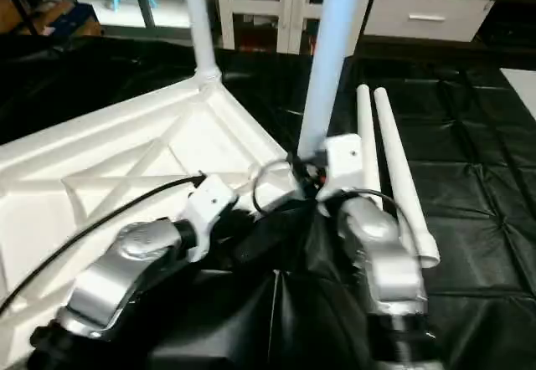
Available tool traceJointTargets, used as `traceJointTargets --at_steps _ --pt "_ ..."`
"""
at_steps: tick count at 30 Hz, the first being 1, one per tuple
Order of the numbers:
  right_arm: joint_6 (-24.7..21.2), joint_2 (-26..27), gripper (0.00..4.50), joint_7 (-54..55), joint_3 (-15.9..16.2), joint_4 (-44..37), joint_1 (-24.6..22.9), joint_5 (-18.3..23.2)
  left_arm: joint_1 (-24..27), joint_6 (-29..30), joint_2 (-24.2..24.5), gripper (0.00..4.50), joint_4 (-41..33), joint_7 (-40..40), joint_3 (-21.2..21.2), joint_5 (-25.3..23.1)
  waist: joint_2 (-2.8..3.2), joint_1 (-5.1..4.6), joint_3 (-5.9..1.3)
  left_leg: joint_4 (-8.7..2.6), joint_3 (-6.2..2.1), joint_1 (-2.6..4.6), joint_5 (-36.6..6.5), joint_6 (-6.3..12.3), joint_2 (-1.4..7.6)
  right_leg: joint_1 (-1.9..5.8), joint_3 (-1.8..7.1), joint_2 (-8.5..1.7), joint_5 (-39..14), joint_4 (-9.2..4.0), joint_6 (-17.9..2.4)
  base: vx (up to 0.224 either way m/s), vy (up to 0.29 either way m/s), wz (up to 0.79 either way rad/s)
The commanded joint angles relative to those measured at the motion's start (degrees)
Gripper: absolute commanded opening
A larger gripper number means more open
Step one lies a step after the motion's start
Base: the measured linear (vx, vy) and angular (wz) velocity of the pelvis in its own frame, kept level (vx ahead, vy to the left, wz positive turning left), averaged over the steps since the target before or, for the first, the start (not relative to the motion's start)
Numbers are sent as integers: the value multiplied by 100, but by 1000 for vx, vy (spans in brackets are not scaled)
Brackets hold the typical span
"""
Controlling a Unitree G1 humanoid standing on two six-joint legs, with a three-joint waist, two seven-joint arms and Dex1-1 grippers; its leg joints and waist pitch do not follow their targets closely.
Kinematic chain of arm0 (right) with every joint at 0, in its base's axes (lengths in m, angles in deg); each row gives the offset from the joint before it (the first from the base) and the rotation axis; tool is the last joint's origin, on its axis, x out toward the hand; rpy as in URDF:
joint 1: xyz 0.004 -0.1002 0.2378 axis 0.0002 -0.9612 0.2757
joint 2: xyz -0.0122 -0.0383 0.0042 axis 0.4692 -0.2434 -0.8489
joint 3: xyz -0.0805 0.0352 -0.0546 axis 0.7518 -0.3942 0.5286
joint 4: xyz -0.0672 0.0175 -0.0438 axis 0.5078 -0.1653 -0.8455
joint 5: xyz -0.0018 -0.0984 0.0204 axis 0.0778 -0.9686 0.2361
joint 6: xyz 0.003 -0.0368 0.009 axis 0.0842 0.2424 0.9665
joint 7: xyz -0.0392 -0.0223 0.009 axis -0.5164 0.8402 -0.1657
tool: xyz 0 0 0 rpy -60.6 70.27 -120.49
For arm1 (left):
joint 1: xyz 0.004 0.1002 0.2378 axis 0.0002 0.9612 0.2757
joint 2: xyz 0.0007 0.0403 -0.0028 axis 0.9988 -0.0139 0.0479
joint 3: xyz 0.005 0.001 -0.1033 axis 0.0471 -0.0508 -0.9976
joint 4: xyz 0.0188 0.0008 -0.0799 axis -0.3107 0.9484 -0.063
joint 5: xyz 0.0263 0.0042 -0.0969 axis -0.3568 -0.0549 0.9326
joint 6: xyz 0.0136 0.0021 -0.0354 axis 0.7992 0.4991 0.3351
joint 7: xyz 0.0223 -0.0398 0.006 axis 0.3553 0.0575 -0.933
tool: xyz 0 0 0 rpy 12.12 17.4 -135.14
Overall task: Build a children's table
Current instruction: Rotate leg to tighten
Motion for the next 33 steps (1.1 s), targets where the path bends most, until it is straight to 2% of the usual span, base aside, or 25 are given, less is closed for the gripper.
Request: traceJointTargets --at_steps 1,3,4,5,6,8,9,10,11,12,13,14,15,16,17,19,20,21,22,24,25,26,28,31,33 --pt "-350 245 198 -715 1018 308 -346 248 70 -196 32 0 289 174 446 54 -34 -20 -93 -534 -343 98 -3124 -194 317 -38 119 -312 -3985 -569 -207 0 0 0" --pt "-221 -103 198 -1376 1097 -51 -420 430 196 -380 435 0 127 558 404 52 -26 8 -141 -587 -363 -13 -2797 -131 351 60 155 -348 -3326 -493 -295 0 0 0" --pt "-81 -279 198 -1639 1063 -177 -451 506 261 -592 639 0 85 784 385 81 -27 12 -146 -575 -318 8 -2689 -89 361 28 189 -339 -3065 -487 -391 0 0 0" --pt "50 -496 253 -1876 993 -299 -483 571 332 -720 871 0 31 1000 362 123 -27 27 -136 -571 -312 17 -2666 -56 364 14 198 -345 -2990 -493 -448 0 0 0" --pt "135 -805 266 -2235 858 -450 -528 689 445 -1046 1175 0 -39 1359 326 214 -40 30 -158 -560 -285 1 -2469 3 377 53 217 -341 -2651 -452 -580 0 0 0" --pt "166 -1008 272 -2481 755 -546 -558 767 525 -1272 1368 0 -89 1611 295 287 -51 45 -181 -550 -277 -60 -2104 149 373 127 217 -347 -2151 -385 -784 30 -8 -2" --pt "190 -1172 272 -2675 679 -606 -579 823 593 -1347 1484 0 -144 1788 249 372 -36 33 -190 -549 -262 -91 -1839 233 389 146 214 -351 -1828 -340 -943 0 0 0" --pt "192 -1213 301 -2731 662 -624 -586 843 604 -1350 1510 0 -152 1817 240 385 -35 43 -201 -530 -247 -74 -1744 271 391 146 209 -357 -1731 -344 -1014 50 -17 -1" --pt "167 -1666 312 -3297 477 -824 -679 1072 699 -1410 1786 0 -208 2090 169 479 -22 63 -215 -495 -221 -40 -1550 342 390 148 217 -354 -1460 -317 -1147 0 0 0" --pt "183 -1967 312 -3610 345 -926 -742 1166 735 -1449 1961 0 -215 2216 145 511 -31 82 -237 -450 -176 6 -1332 487 384 154 224 -340 -1116 -296 -1270 101 -20 8" --pt "194 -2036 312 -3671 313 -945 -757 1177 742 -1460 2001 0 -216 2241 142 520 -37 95 -244 -428 -163 14 -1184 568 380 164 229 -336 -885 -270 -1344 115 -27 11" --pt "202 -2140 312 -3818 252 -965 -779 1238 735 -1479 2013 0 -190 2240 112 530 -33 109 -283 -361 -126 -17 -546 807 369 199 226 -329 -20 -159 -1637 115 -27 11" --pt "201 -2179 312 -3879 228 -974 -788 1268 732 -1488 2013 0 -179 2238 98 535 -36 115 -305 -331 -127 -42 -279 895 364 225 221 -333 334 -103 -1724 81 -34 3" --pt "216 -2188 312 -3895 213 -971 -789 1278 729 -1493 2016 0 -175 2239 96 538 -40 147 -322 -301 -113 -28 -44 977 364 217 225 -333 650 -72 -1785 57 -27 1" --pt "303 -2257 312 -4015 142 -942 -795 1370 710 -1569 2039 0 -132 2262 84 569 -33 170 -329 -266 -95 -13 235 1159 364 195 218 -311 1065 -24 -1904 57 -27 1" --pt "378 -2280 312 -4061 150 -883 -792 1403 696 -1640 2057 0 -97 2292 88 602 -40 202 -324 -256 -100 -47 287 1284 368 223 207 -328 1041 -10 -1959 0 0 0" --pt "402 -2280 295 -4079 164 -853 -789 1393 698 -1671 2054 0 -83 2319 80 606 -47 217 -301 -265 -97 -49 117 1263 378 211 205 -335 702 -41 -1937 0 0 0" --pt "434 -2246 285 -4062 200 -823 -785 1362 697 -1676 2036 0 -81 2328 82 603 -52 221 -281 -283 -102 -54 -128 1180 384 209 197 -336 193 -78 -1891 0 0 0" --pt "436 -2245 285 -4063 204 -820 -785 1364 697 -1678 2037 0 -81 2329 84 605 -53 225 -275 -291 -104 -48 -248 1122 388 201 200 -339 -53 -95 -1860 0 0 0" --pt "433 -2215 285 -4099 287 -831 -788 1431 701 -1715 2050 0 -86 2348 106 651 -49 233 -233 -334 -99 -14 -709 874 408 155 207 -330 -890 -173 -1721 0 0 0" --pt "418 -2205 265 -4111 297 -847 -791 1447 704 -1720 2051 0 -87 2352 105 655 -39 236 -224 -350 -98 -11 -869 752 414 147 211 -329 -1152 -189 -1641 0 0 0" --pt "413 -2181 245 -4100 297 -853 -790 1450 711 -1716 2049 0 -91 2352 102 655 -35 236 -222 -357 -97 -5 -926 697 419 138 213 -325 -1237 -198 -1602 0 0 0" --pt "392 -2160 242 -4113 293 -859 -792 1465 731 -1725 2050 0 -96 2363 95 653 -42 227 -230 -367 -106 -13 -971 571 412 139 213 -316 -1267 -192 -1497 0 0 0" --pt "381 -2174 213 -4115 299 -864 -804 1479 749 -1739 2061 0 -96 2370 94 652 -39 218 -246 -351 -102 -18 -821 585 402 146 216 -311 -957 -164 -1516 0 0 0" --pt "375 -2177 209 -4037 302 -854 -834 1435 756 -1767 2076 0 -79 2381 99 651 -44 215 -254 -334 -94 -31 -678 674 390 158 216 -313 -710 -145 -1568 0 0 0"
